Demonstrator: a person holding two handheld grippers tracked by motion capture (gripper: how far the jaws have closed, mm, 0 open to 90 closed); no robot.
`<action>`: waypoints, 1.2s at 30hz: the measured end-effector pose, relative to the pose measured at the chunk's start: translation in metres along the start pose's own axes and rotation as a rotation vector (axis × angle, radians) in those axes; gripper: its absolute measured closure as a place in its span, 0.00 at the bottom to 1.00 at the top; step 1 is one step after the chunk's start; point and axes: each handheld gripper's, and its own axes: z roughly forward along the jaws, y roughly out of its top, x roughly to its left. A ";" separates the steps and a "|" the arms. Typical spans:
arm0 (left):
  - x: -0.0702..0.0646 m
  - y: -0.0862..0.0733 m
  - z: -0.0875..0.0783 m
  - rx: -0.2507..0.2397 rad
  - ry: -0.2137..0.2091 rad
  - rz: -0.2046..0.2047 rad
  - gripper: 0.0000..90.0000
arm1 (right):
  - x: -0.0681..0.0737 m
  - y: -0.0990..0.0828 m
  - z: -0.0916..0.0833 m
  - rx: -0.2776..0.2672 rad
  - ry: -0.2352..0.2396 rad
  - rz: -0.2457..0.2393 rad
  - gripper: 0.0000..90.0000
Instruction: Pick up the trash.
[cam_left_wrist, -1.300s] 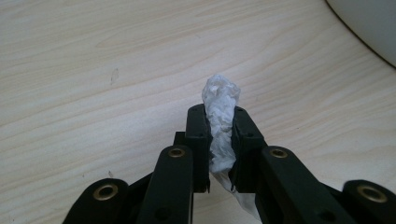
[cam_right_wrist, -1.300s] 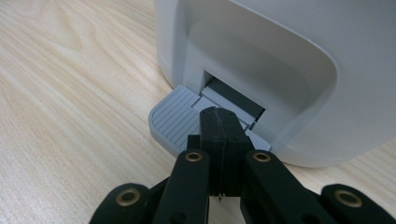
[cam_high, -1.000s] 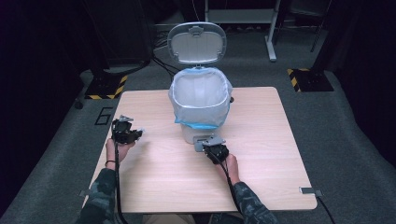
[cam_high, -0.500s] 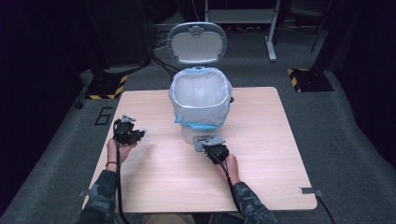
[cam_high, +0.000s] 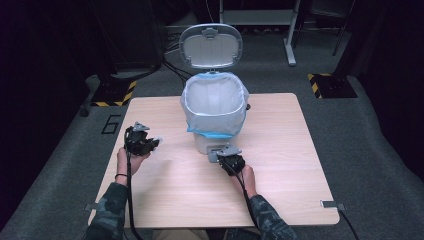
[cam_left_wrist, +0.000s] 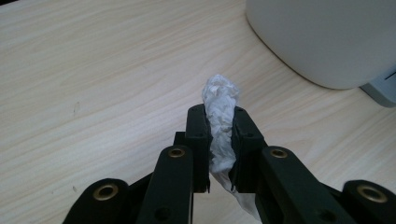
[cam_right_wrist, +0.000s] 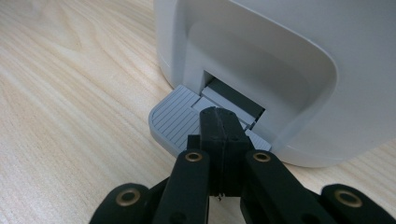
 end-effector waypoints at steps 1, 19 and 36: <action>-0.001 0.001 -0.002 0.000 -0.001 0.004 0.89 | 0.000 0.000 0.000 0.000 0.000 0.000 1.00; -0.014 0.017 -0.015 -0.016 -0.019 0.050 0.89 | 0.000 0.000 0.000 0.001 0.001 0.005 1.00; -0.025 0.037 -0.030 -0.052 -0.052 0.075 0.89 | 0.000 0.000 0.000 0.001 0.006 0.008 1.00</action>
